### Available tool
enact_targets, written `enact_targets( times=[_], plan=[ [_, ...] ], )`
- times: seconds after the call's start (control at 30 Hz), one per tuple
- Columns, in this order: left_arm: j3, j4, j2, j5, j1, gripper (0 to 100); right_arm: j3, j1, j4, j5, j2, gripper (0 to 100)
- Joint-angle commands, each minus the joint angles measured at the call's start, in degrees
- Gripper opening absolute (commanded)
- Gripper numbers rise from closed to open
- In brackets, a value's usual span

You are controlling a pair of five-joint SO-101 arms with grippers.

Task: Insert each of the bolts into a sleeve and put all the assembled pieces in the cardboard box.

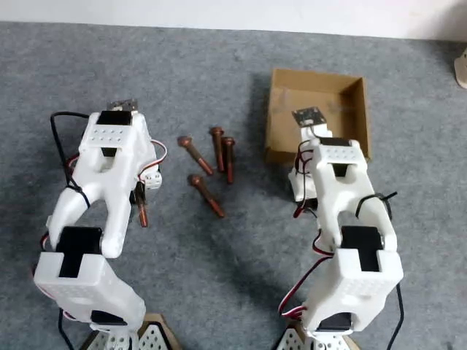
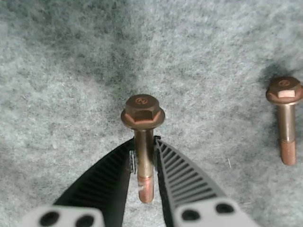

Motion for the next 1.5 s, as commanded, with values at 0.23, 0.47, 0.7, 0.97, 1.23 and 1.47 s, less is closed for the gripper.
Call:
enact_targets(
  times=[0.23,0.47,0.7,0.97,1.23,1.47],
  plan=[
    [-0.2,1.5,-3.8,-0.3,0.6,0,5.8,-2.7,7.3,0.2,-20.8,0.6],
    [4.4,1.8,-12.9,-0.4,2.0,0,26.3,-4.3,0.0,0.6,-49.2,0.5],
    [18.3,-8.4,-23.0,-0.3,8.7,0,37.2,-4.3,-3.1,0.8,-53.8,1.0],
    [25.3,-13.5,-31.5,-0.3,8.7,0,35.2,-4.2,-2.7,12.7,-46.0,7.3],
    [28.6,-17.7,-33.1,-0.3,8.7,0,24.8,-4.0,1.8,21.6,-36.4,7.7],
    [28.7,-17.7,-33.1,-0.3,8.7,0,12.0,-4.0,11.9,22.9,-35.6,12.4]
  ],
)
